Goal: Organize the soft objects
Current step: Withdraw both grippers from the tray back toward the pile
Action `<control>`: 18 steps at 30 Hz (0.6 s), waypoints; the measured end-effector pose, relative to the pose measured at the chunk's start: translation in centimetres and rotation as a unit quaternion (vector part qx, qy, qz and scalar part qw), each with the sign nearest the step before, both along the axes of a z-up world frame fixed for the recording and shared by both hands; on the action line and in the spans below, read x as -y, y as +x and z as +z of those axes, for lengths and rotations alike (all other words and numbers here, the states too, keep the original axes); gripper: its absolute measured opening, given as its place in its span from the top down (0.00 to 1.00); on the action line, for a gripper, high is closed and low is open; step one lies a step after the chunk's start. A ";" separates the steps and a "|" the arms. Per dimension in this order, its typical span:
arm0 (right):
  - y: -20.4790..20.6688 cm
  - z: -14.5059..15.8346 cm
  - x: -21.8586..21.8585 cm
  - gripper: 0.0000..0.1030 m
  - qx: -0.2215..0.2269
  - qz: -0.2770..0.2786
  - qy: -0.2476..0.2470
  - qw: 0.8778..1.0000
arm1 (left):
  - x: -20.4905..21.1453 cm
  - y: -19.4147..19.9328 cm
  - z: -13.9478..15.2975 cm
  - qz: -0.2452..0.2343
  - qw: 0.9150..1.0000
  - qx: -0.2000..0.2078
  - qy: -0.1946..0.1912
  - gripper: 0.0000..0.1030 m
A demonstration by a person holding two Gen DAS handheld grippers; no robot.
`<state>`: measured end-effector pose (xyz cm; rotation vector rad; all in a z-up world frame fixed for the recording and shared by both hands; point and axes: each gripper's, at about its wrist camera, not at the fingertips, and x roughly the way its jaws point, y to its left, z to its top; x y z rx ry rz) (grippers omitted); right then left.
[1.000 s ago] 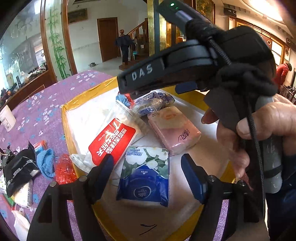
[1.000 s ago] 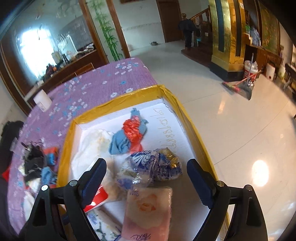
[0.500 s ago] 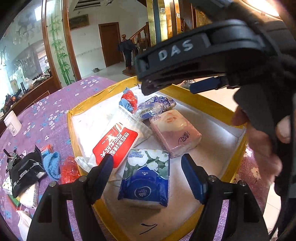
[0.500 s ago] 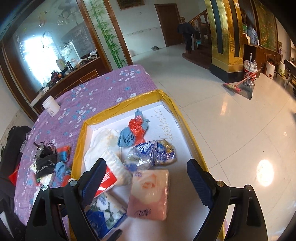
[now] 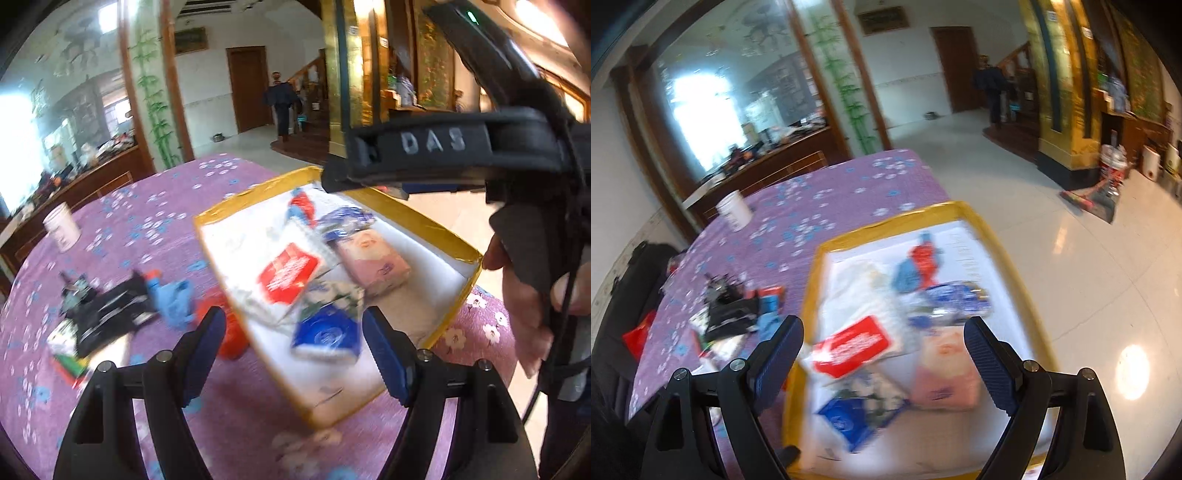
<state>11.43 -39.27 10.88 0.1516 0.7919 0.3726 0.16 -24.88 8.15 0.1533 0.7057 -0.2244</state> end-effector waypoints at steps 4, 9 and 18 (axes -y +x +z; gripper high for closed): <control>-0.6 -0.5 -4.1 0.11 0.001 0.050 -0.016 0.999 | -4.6 -1.9 0.5 0.042 0.999 0.004 -0.013 0.27; -1.2 -1.5 -7.5 0.11 0.000 0.088 -0.039 0.995 | -13.3 -4.4 -0.2 0.133 0.990 -0.011 -0.053 0.24; -1.0 -2.6 -9.0 0.11 -0.011 0.104 -0.031 0.994 | -20.3 -4.5 -5.1 0.206 0.968 -0.103 -0.101 0.23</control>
